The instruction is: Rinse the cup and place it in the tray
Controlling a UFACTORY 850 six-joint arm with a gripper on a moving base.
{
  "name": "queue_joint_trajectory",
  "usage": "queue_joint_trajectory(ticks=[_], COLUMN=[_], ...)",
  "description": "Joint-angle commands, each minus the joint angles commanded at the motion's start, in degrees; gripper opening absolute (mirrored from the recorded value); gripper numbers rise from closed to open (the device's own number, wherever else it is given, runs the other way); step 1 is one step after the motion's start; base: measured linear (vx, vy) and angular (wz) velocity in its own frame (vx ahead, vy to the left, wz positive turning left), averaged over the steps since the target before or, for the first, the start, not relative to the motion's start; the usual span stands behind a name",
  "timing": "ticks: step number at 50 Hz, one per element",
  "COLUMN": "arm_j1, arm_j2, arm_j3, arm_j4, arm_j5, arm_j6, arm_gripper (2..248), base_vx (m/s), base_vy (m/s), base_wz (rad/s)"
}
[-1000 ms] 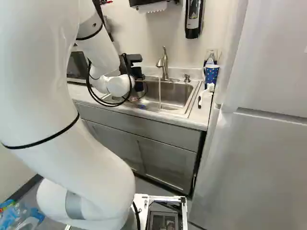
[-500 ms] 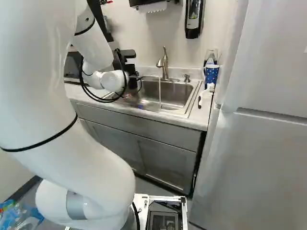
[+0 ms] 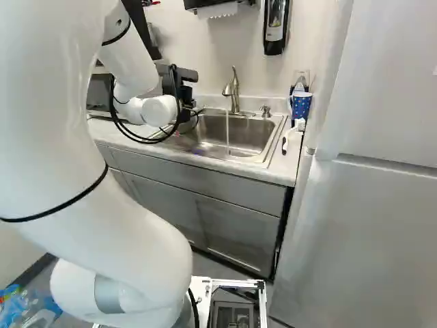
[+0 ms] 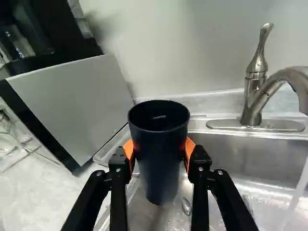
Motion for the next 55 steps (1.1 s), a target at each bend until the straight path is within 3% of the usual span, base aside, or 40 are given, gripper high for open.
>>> queue_joint_trajectory(ticks=[55], arm_j1=[0.0], arm_j2=[0.0], arm_j3=[0.0], arm_j4=[0.0], arm_j5=[0.0], arm_j6=[33.1], arm_gripper=[121], base_vx=[0.000], base_vy=[0.000], base_wz=[0.000])
